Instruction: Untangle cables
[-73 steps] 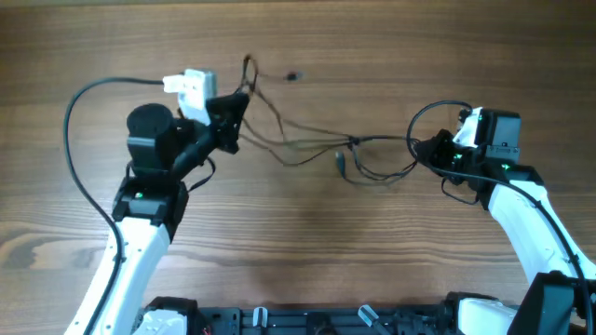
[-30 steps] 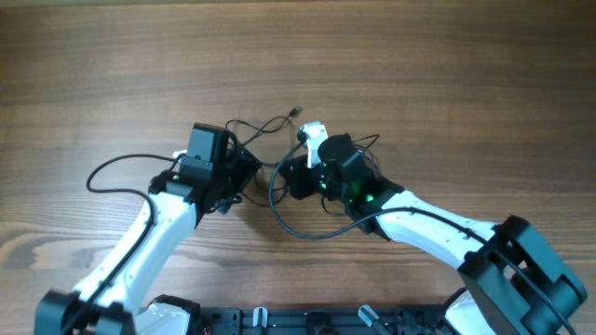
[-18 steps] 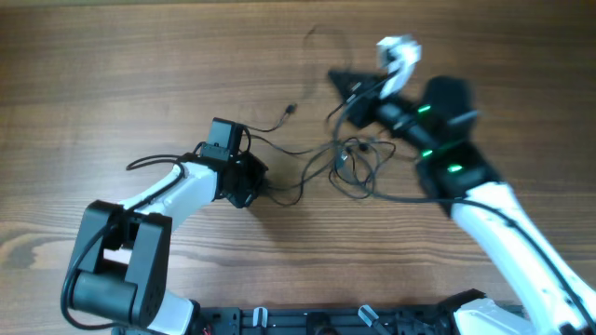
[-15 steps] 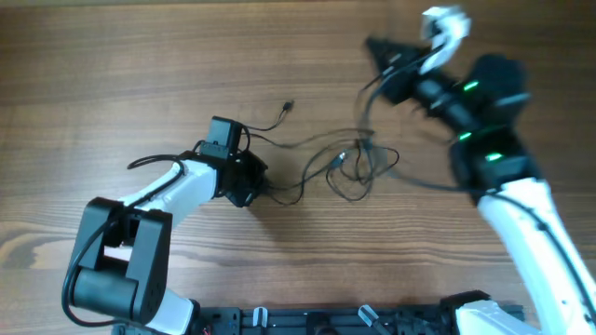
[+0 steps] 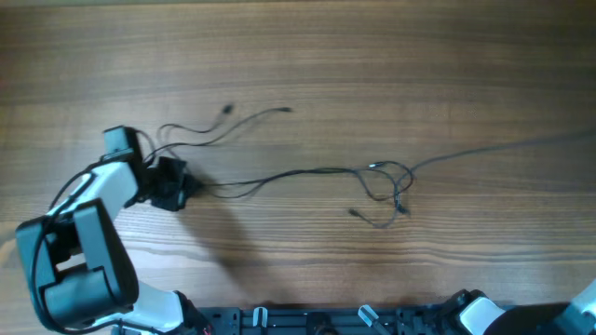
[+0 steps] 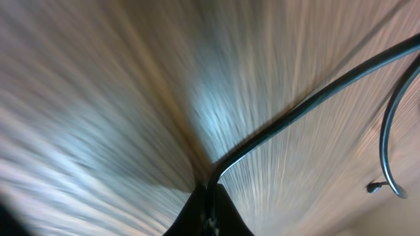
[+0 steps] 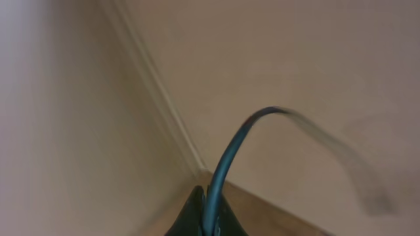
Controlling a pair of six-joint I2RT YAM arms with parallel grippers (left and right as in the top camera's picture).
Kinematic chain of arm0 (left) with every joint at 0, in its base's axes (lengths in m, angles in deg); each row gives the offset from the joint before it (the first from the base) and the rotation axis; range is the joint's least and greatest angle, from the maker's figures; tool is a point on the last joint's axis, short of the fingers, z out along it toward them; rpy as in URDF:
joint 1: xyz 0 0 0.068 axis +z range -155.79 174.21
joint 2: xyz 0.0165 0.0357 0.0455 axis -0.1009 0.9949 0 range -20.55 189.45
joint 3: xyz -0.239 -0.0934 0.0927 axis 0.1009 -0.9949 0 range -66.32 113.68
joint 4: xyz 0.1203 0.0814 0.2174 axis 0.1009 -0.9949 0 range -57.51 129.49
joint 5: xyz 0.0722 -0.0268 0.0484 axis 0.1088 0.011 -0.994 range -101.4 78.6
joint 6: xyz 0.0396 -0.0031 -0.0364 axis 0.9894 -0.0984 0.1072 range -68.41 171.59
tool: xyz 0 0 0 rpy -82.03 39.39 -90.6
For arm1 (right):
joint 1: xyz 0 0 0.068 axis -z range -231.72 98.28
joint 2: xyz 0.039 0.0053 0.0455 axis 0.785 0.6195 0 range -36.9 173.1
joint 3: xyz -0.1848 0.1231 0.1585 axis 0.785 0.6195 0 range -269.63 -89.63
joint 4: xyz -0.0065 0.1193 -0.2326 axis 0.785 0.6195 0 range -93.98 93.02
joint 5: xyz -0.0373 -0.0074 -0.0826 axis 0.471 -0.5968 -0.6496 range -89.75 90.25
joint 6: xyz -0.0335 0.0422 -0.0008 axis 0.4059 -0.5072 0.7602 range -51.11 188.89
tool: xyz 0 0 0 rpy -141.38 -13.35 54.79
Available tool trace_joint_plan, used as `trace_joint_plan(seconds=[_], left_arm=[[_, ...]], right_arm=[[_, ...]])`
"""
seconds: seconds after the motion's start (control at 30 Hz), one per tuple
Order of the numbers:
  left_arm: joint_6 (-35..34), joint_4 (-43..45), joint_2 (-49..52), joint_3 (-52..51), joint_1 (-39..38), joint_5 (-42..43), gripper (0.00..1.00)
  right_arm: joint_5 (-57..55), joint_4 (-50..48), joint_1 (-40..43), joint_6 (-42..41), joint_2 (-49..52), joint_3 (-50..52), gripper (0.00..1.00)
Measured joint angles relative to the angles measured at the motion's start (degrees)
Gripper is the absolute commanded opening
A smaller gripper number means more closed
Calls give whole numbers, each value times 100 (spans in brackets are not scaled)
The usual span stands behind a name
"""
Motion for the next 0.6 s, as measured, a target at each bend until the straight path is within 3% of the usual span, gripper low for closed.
trace_joint_plan(seconds=[0.17,0.27,0.33,0.5,0.6], left_arm=[[48,39,0,-11,570,46,4],[216,219,0,-46,446,66,4],[304,671,22,-52,4,-7,9],[356,1576,87,-85,-1123,-313,6],[356,1626,90,-83,-1362,-466,6]], right_arm=[[1027,494,-249,238,640,-7,5],[1794,1314,-1027,293,688,-35,6],[2109,2258,-1871,304,693,-48,6],[1021,4212,-3910,387,1095,-90,5],[52,5095,-4433,96,1720,-72,5]])
